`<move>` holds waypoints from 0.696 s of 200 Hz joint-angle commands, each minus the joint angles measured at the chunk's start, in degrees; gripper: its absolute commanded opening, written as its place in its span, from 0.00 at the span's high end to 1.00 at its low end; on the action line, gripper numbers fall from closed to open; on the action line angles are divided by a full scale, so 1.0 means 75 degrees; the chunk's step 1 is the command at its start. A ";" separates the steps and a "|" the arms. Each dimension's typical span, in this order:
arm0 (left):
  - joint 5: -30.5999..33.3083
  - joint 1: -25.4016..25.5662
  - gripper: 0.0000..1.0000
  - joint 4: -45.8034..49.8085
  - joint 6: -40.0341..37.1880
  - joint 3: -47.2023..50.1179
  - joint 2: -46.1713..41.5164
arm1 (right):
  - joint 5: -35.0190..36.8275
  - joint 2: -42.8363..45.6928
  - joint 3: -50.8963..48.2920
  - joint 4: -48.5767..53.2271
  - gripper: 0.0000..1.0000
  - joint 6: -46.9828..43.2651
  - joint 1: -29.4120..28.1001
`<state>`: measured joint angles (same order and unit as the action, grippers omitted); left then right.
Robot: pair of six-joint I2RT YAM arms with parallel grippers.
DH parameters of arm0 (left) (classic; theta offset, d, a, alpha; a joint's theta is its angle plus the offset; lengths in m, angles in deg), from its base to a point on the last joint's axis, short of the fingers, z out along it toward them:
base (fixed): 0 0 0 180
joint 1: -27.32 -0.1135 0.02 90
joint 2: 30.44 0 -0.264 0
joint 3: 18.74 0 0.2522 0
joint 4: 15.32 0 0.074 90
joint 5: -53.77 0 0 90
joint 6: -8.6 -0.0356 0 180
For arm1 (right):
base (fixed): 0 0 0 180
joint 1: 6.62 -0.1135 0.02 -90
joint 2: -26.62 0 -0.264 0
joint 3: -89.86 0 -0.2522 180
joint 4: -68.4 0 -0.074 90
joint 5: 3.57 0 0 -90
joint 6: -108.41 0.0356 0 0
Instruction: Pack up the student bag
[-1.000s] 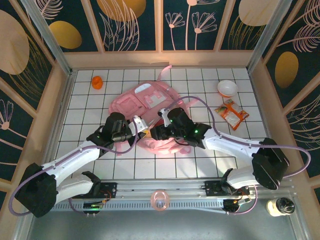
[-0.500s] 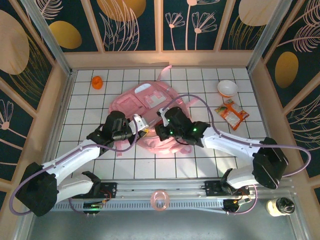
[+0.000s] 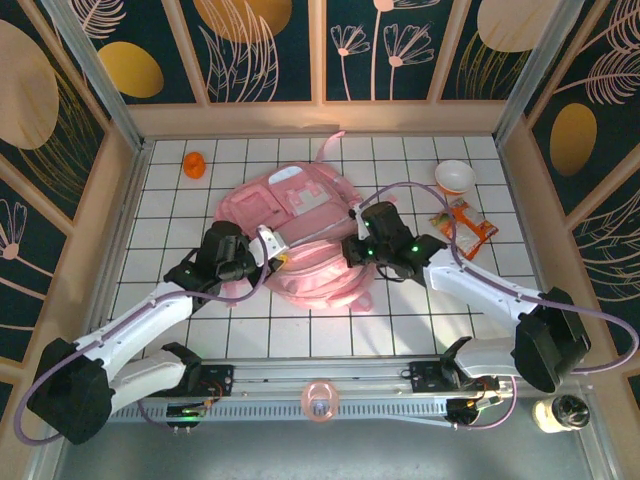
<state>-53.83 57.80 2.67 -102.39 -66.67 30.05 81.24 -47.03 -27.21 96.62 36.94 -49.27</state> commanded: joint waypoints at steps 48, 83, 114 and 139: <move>0.2746 -0.1102 0.90 -0.0693 0.1563 -0.0263 0.0098 | -0.0179 -0.0856 -0.0237 -0.1928 1.00 0.1970 -0.1672; 0.3032 -0.1115 0.55 0.0331 0.2911 -0.1113 0.0281 | -0.0058 -0.1568 0.0071 -0.3064 1.00 0.2584 -0.1924; 0.2376 -0.1120 0.46 0.1306 0.5024 -0.1261 -0.0645 | -0.0122 -0.2042 0.0393 -0.3345 1.00 0.2633 -0.2010; 0.1403 -0.1115 0.42 0.0893 0.7273 -0.0572 -0.1527 | -0.0278 -0.2358 0.0677 -0.3432 1.00 0.2581 -0.2115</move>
<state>-36.52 49.38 9.56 -68.56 -74.04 23.84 81.67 -62.81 -25.53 75.02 55.27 -63.79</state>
